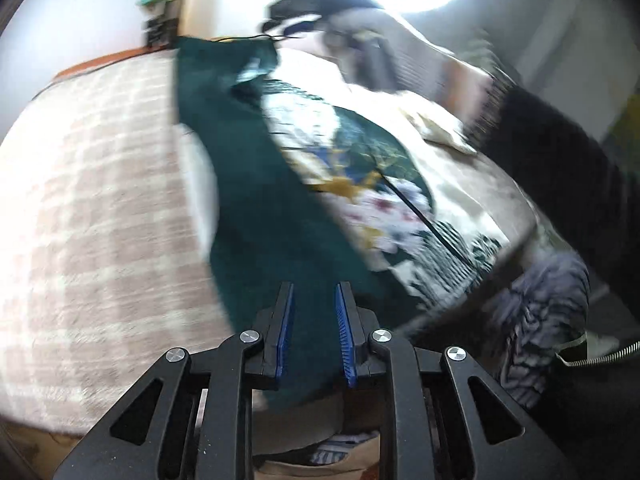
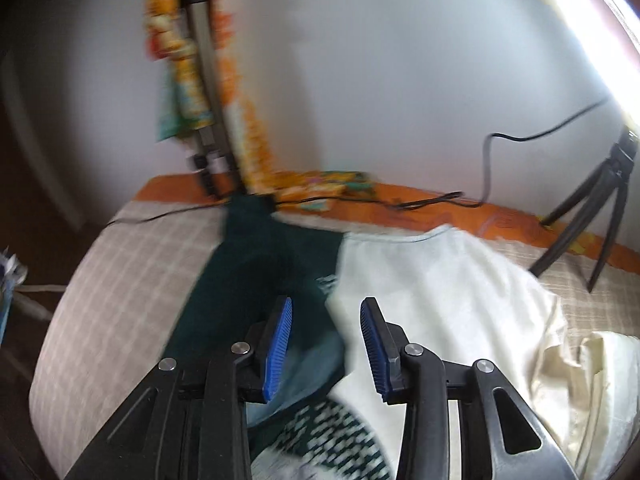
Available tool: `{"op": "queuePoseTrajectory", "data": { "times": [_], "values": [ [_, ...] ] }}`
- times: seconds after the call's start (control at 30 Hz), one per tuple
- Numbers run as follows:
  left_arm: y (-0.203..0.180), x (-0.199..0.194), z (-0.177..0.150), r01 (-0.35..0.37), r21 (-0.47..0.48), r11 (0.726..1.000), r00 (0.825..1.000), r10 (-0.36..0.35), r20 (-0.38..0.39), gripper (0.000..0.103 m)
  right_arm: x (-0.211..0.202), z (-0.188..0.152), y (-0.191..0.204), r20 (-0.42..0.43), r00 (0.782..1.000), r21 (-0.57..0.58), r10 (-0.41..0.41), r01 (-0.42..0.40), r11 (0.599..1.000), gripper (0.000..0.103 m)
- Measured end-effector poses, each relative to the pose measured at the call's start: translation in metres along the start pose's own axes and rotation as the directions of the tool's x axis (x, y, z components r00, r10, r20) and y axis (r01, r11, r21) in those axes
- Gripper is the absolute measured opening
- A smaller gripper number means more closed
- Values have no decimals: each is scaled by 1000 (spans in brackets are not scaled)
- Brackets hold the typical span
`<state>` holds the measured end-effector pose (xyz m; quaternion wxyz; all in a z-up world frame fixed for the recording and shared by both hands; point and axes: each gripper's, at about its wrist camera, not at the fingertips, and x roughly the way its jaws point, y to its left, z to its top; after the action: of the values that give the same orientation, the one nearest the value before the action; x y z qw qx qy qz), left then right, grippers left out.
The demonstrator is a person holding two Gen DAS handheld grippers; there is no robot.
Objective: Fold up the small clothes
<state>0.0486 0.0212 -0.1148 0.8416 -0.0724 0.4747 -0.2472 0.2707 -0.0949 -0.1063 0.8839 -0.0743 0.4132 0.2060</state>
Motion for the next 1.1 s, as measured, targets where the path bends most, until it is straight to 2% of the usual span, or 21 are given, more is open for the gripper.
{"op": "queuePoseTrajectory", "data": {
  "times": [0.07, 0.17, 0.27, 0.33, 0.4, 0.47, 0.6, 0.7, 0.77, 0.87, 1.0, 1.03, 1.1],
  "values": [
    [7, 4, -2, -11, -24, 1000, 1000, 10, -11, 19, -1, -9, 19, 1, 1000, -62, -28, 28, 998, 36],
    [2, 15, -8, -30, 6, 1000, 998, 30, -47, 19, 10, -16, 31, -6, 983, -143, -181, 178, 974, 35],
    [-8, 26, -11, -37, 41, 998, 996, 40, -75, 19, 18, -13, 13, -33, 972, -74, -234, 232, 970, 35],
    [-11, 32, -11, -39, 54, 998, 995, 44, -94, 19, 14, -12, -3, -36, 984, 8, -177, 177, 984, 36],
    [-11, 32, -13, -39, 54, 998, 994, 44, -100, 19, 8, -14, -8, -26, 997, 44, -70, 71, 996, 36],
    [-10, 33, -13, -37, 55, 998, 994, 43, -101, 19, 6, -20, 2, -32, 999, 20, 28, -28, 999, 36],
    [-9, 33, -12, -34, 41, 999, 994, 38, -103, 19, 16, -39, 36, -87, 991, -67, 98, -104, 992, 35],
    [-12, 34, -12, -42, 53, 998, 994, 47, -101, 19, 30, -55, 59, -116, 993, -166, 38, -57, 985, 34],
    [-12, 34, -12, -40, 52, 998, 994, 45, -101, 19, 39, -65, 67, -137, 989, -230, -61, 28, 973, 34],
    [-11, 32, -13, -41, 48, 998, 994, 45, -102, 19, 40, -74, 59, -139, 966, -281, -216, 170, 944, 34],
    [-14, 30, -15, -53, 59, 997, 993, 59, -101, 19, 22, -77, 19, -157, 949, -190, -273, 242, 951, 34],
    [-14, 29, -15, -55, 60, 997, 993, 60, -97, 19, 15, -78, 7, -160, 952, -158, -262, 237, 959, 36],
    [-16, 26, -15, -58, 62, 996, 994, 63, -85, 19, -1, -80, -17, -154, 971, -71, -181, 172, 982, 36]
  ]
}}
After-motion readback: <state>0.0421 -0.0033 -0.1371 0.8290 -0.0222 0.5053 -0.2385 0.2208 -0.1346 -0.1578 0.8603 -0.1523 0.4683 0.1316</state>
